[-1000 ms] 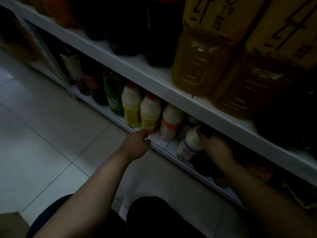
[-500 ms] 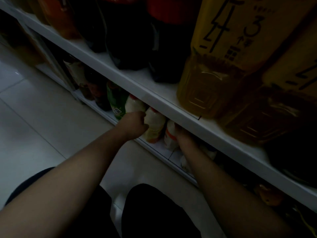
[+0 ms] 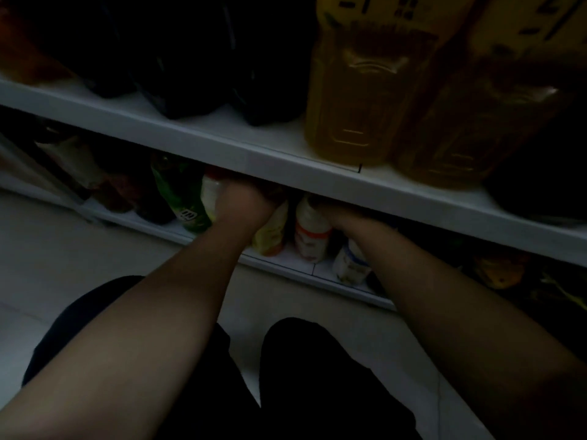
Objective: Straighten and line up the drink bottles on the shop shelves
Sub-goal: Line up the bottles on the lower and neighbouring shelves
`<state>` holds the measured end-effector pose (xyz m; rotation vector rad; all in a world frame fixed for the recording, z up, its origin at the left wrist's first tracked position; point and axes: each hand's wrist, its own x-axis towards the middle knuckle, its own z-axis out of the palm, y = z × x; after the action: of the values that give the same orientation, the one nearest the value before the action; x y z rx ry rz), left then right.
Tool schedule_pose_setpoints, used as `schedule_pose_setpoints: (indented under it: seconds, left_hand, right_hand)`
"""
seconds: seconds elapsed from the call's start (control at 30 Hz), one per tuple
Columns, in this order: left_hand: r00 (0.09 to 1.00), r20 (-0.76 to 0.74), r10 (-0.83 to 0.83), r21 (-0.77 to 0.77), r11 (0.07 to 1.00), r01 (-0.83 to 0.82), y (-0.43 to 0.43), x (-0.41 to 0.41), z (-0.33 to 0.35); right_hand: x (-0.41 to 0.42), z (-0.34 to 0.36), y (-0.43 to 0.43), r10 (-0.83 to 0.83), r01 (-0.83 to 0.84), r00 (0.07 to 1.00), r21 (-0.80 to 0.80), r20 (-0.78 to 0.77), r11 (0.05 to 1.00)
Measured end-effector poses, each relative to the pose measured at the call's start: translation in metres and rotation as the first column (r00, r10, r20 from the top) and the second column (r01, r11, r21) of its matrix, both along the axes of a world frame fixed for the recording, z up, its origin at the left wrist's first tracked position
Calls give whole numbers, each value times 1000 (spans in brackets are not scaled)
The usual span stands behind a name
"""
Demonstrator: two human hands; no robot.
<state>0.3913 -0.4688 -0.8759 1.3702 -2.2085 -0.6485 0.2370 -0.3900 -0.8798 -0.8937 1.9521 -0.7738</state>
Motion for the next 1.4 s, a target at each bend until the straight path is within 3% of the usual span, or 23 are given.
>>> schedule_pose_setpoints:
  seconds: [0.13,0.23,0.4,0.53,0.67,0.87,1.0,1.2,1.3,1.4]
  left_hand:
    - [998,47,-50,46,998,48,-1,-8,-3]
    - [987,-13,-161,94,982,162,2,-11,-13]
    - [981,41,-191,28,981,190,-6,-6,-22]
    - [957,4,-291,218,934,284,-20,3,-24]
    - [945,-106,-310,367,871,327,-31,9,-26]
    - [899,-190,-396,492,754,436,-37,2,-22]
    - [880,-167,-444,566,688,454,-40,2,-20]
    - [853,-4,-522,510,733,451,-35,8,-17]
    - [860,178,-479,390,837,385,-23,13,-26]
    - [896,157,-415,262,892,368,-16,13,-32]
  right_hand:
    - [8,-8,3,-162,155,970,-54,-183,986]
    - [18,-24,7,-100,75,943,-90,-319,993]
    - [20,-37,13,-136,111,889,-83,-438,990]
    - [18,-29,25,-102,92,921,-44,-376,995]
    - [19,-21,36,-58,36,904,-60,-423,998]
    - [21,-23,47,-97,52,915,-124,-393,991]
    - [22,-25,48,-109,71,914,-110,-391,991]
    - [33,-23,47,-137,77,862,-142,-488,987]
    - [38,-23,48,-126,36,827,-172,-548,984]
    - [37,-23,47,-116,95,825,-67,-553,993]
